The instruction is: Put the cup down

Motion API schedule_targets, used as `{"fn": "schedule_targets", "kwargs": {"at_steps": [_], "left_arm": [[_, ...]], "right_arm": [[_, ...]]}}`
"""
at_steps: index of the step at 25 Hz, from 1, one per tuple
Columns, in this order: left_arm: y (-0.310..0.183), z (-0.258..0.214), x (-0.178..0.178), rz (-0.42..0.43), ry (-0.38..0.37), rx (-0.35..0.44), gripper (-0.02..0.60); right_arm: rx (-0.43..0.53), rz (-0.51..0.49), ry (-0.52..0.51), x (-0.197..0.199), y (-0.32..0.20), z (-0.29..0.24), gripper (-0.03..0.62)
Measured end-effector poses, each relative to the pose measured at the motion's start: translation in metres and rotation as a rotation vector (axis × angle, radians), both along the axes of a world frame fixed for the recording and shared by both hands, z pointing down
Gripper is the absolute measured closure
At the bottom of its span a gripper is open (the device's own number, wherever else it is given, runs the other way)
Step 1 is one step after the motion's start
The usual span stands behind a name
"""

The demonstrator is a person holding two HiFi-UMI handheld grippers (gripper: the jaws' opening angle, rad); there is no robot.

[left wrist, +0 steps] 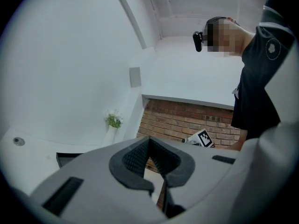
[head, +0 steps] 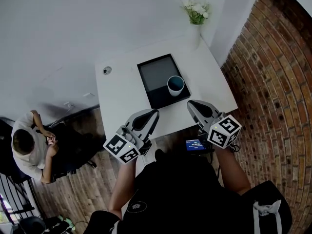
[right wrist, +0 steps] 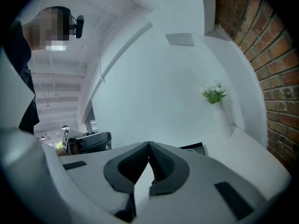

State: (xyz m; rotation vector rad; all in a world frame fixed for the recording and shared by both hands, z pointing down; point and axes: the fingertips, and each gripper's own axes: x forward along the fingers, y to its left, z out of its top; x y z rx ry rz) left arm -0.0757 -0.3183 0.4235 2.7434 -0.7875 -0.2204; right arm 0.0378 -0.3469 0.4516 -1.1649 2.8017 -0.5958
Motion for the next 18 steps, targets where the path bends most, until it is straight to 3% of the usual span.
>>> {"fn": "schedule_targets", "kwargs": {"at_steps": [18], "left_arm": [[-0.0026,0.0095,0.0012,-0.021,-0.022,-0.059,0.574]], "right_arm": [[0.006,0.019,0.047,0.0019,-0.0086,0.0065,0.582]]}}
